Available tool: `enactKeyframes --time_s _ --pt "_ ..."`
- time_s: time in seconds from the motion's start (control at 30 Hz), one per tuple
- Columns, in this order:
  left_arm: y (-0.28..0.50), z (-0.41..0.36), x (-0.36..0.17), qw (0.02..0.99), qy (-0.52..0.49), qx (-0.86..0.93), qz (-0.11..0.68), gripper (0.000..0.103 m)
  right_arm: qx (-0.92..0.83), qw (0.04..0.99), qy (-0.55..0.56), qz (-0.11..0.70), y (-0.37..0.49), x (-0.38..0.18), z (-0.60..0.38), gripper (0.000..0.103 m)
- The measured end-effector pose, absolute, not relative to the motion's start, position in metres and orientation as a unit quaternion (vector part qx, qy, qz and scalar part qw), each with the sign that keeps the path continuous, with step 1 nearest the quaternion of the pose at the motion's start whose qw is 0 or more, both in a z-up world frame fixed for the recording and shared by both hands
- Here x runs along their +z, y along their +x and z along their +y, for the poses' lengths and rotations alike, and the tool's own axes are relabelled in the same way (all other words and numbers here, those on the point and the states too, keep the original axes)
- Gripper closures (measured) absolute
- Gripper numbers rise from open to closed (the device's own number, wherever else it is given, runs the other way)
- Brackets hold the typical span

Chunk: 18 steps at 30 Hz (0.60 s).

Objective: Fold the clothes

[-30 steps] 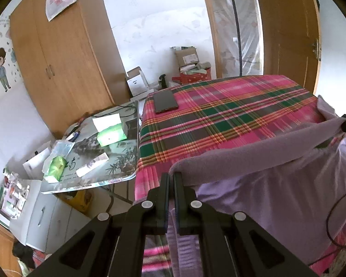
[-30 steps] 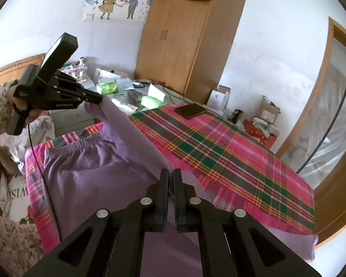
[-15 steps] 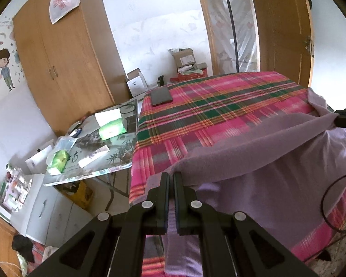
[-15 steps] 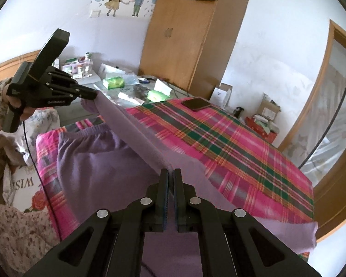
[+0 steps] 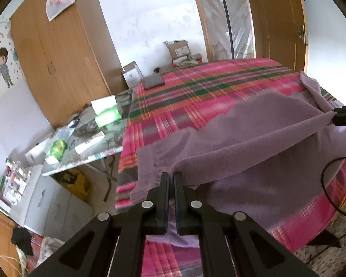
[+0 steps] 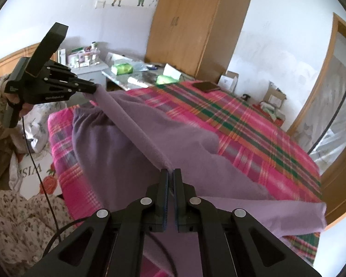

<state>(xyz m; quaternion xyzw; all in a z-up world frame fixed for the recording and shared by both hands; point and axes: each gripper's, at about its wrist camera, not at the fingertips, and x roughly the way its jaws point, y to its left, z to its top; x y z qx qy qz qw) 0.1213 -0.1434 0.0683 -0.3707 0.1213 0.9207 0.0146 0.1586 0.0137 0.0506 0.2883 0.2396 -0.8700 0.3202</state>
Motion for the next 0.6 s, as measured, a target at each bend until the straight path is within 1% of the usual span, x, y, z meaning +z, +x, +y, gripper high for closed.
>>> enactKeyframes --time_s 0.4,0.6 --pt "0.133 -0.143 0.039 0.020 -0.398 0.911 0.110 0.099 -0.845 0.329 0.334 0.257 0.170 0.011 0.010 0.099" --pt "0.138 -0.143 0.033 0.020 -0.404 0.909 0.104 0.099 -0.835 0.333 0.354 0.257 0.170 -0.004 0.009 0.099"
